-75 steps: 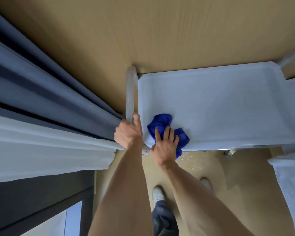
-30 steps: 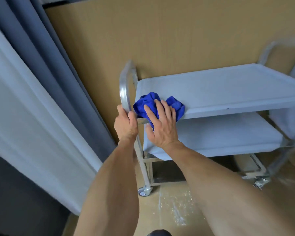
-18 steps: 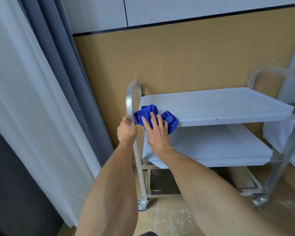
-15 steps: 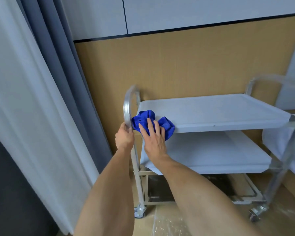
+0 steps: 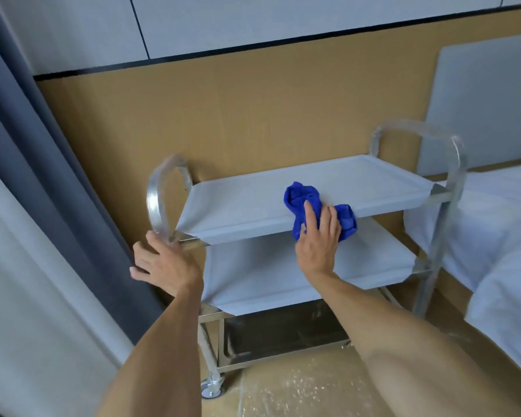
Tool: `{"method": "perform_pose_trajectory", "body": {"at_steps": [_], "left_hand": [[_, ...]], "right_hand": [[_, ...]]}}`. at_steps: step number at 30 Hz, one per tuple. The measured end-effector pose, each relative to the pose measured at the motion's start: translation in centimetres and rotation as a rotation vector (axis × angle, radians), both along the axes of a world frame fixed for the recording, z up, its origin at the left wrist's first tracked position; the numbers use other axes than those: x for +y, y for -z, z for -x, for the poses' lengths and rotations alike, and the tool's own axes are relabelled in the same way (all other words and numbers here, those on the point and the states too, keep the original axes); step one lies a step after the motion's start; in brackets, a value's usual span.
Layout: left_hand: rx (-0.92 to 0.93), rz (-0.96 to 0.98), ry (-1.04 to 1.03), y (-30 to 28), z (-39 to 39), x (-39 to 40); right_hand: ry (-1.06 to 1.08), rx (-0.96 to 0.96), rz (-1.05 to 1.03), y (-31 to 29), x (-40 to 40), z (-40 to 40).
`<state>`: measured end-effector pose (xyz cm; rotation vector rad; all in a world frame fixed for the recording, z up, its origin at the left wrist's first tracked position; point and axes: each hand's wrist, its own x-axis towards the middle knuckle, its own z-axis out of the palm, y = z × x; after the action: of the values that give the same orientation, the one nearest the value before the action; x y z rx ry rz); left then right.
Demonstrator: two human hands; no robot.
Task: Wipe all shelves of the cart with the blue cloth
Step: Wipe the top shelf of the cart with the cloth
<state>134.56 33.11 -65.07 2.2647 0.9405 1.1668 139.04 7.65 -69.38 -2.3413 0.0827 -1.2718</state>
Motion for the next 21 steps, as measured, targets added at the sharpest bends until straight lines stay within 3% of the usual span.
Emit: {"method": "perform_pose_trajectory", "body": {"at_steps": [5, 8, 13, 16, 21], "left_hand": [[0.024, -0.212, 0.380, -1.6, -1.5, -10.4], [0.116, -0.259, 0.594, -2.1, -2.1, -15.7], [0.160, -0.336, 0.688, -0.4, -3.1, -17.5], [0.183, -0.389, 0.708, 0.0, -4.4, -17.0], [0.241, -0.369, 0.672, -0.8, -3.7, -18.0]], "right_hand": [[0.194, -0.023, -0.484, -1.1, -7.0, -2.0], [0.263, -0.040, -0.600, -1.7, -12.5, -3.7], [0.359, -0.050, -0.797, -3.8, -24.1, -6.3], [0.377, -0.158, -0.742, -3.7, -23.7, -6.9], [0.258, -0.191, -0.417, -1.1, -10.7, -4.3]]}}
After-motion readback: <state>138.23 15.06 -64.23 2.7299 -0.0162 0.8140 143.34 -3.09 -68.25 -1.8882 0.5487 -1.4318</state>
